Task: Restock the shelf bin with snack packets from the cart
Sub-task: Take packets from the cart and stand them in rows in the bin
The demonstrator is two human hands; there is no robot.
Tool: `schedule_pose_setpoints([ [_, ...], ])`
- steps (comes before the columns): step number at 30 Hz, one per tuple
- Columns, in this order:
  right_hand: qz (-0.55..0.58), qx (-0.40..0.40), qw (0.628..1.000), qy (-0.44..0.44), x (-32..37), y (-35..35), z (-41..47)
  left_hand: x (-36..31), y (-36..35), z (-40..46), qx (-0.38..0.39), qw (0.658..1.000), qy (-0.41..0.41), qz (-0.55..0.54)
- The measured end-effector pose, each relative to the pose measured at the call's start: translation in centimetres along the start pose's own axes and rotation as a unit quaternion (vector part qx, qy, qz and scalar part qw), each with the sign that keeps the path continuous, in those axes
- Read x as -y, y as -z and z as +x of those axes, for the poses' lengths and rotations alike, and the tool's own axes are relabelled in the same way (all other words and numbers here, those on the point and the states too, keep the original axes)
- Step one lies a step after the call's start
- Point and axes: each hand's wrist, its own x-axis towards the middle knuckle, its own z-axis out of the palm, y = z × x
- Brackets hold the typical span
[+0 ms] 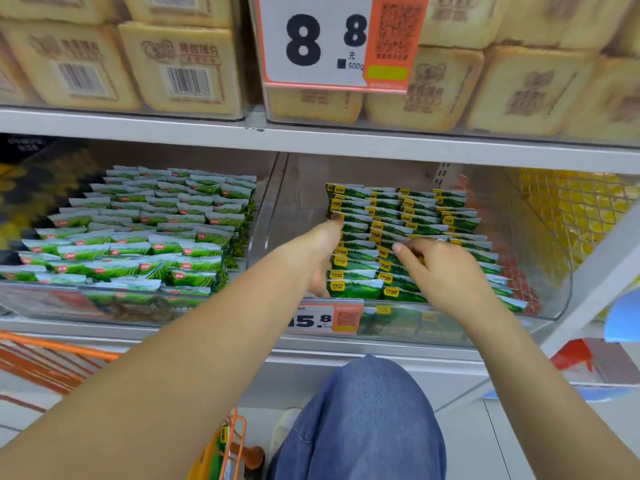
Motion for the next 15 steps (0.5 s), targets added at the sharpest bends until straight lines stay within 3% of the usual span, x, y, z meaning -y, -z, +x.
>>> schedule_pose_setpoints([
  [3, -0.007, -0.003, 1.0, -0.005, 0.1, 0.1, -0.1, 0.0, -0.1, -1.2, 0.012, 0.999, -0.022, 0.027],
  [5, 0.006, -0.007, 1.0, 0.003, 0.1, 0.3, -0.3, 0.0, 0.2, -2.4, -0.032, 0.991, -0.094, 0.091],
  [7, 0.053, -0.027, 0.998, 0.029, 0.9, 0.7, -0.7, 0.1, 1.1, -4.6, -0.029, 0.971, -0.184, 0.149],
  [11, 0.111, -0.096, 0.975, 0.165, 6.9, 1.3, -2.9, 2.0, 6.6, -10.8, -0.005, 0.909, -0.316, 0.272],
  [15, 0.176, -0.07, 0.939, 0.287, 15.5, 1.0, -5.6, 7.2, 13.7, -16.0, -0.052, 0.895, -0.322, 0.305],
])
